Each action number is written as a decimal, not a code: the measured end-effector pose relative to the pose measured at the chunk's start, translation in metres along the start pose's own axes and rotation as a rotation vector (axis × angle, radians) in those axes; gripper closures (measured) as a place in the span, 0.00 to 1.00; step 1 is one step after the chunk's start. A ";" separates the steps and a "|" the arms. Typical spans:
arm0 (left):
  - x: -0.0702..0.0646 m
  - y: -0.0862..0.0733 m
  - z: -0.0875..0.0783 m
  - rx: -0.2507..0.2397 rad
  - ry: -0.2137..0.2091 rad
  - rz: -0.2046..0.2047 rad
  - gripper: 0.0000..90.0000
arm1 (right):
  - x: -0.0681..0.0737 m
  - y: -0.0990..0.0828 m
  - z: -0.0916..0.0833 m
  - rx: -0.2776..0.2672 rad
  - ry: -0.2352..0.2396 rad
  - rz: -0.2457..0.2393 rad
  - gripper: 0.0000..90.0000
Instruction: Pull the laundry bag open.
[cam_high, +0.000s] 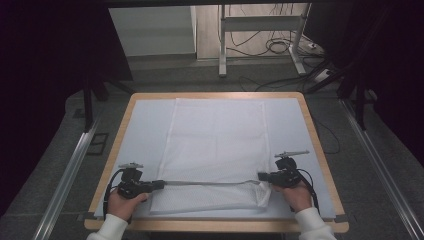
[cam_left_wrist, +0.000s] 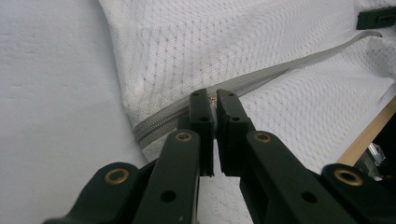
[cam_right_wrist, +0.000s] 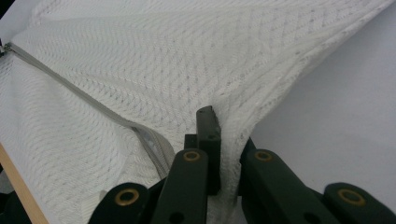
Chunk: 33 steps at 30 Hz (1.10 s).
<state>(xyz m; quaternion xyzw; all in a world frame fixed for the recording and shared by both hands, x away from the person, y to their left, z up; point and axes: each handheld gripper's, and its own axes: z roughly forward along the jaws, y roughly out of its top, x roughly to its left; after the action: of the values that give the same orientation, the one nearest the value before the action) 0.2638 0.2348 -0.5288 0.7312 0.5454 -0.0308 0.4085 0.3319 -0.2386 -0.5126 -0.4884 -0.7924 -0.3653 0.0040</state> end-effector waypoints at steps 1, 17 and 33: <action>0.000 0.000 0.000 0.000 0.001 0.002 0.96 | 0.000 0.000 0.000 -0.001 -0.001 0.000 0.98; 0.009 -0.005 -0.010 -0.021 0.016 -0.020 0.96 | 0.000 0.000 0.000 0.001 -0.006 -0.005 0.98; 0.018 -0.008 -0.015 -0.014 0.062 -0.022 0.97 | 0.001 0.000 0.003 0.005 -0.004 -0.008 0.98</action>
<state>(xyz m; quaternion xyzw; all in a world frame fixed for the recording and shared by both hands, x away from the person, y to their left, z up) 0.2585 0.2592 -0.5321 0.7229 0.5660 -0.0088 0.3962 0.3321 -0.2360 -0.5142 -0.4862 -0.7952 -0.3623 0.0022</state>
